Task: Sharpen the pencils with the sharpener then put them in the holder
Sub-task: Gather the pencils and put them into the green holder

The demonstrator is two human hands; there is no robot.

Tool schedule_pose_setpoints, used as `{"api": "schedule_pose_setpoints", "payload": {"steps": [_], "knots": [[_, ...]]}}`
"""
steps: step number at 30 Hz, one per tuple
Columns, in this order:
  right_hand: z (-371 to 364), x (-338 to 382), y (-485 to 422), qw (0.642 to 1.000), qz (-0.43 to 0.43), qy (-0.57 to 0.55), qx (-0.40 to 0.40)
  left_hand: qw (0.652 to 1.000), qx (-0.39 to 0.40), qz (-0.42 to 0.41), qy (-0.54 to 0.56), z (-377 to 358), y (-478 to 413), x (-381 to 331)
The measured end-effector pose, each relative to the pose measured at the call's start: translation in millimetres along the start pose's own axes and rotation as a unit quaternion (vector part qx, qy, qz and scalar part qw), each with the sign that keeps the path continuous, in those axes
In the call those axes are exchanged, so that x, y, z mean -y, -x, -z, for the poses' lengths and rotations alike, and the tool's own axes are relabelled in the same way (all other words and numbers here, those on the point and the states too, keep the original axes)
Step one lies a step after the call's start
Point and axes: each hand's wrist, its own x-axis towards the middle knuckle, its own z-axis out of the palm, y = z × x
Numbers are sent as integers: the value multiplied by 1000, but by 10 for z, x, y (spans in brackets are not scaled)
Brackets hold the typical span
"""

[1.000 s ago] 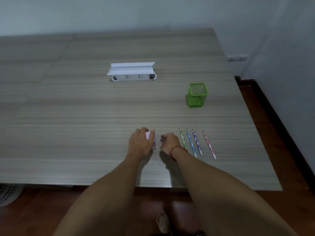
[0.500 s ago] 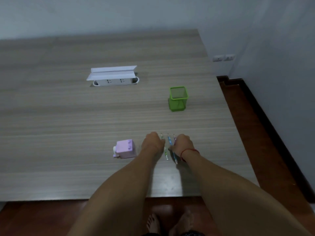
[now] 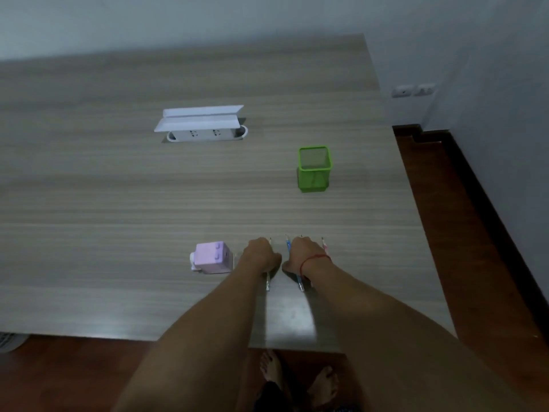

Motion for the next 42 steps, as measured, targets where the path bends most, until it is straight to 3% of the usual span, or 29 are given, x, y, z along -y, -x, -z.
{"api": "schedule_pose_setpoints", "payload": {"steps": [8, 14, 20, 27, 33, 42], "knots": [[92, 18, 14, 998, 10, -57, -13, 995, -58, 0, 76, 108, -24, 85], [451, 16, -128, 992, 5, -122, -27, 986, -89, -73, 125, 508, -102, -89], [1265, 133, -283, 974, 8, -178, -141, 957, -171, -167, 167, 1174, -223, -650], [1954, 154, -584, 941, -17, -209, -267, 919, -213, -245, 224, 1544, -401, -1338], [1902, -23, -919, 936, -58, -222, -266, 920, -202, -272, 197, 1436, -577, -1616], [1666, -172, -992, 955, -81, -189, -212, 963, -113, -198, 141, 1167, -777, -1569]]}}
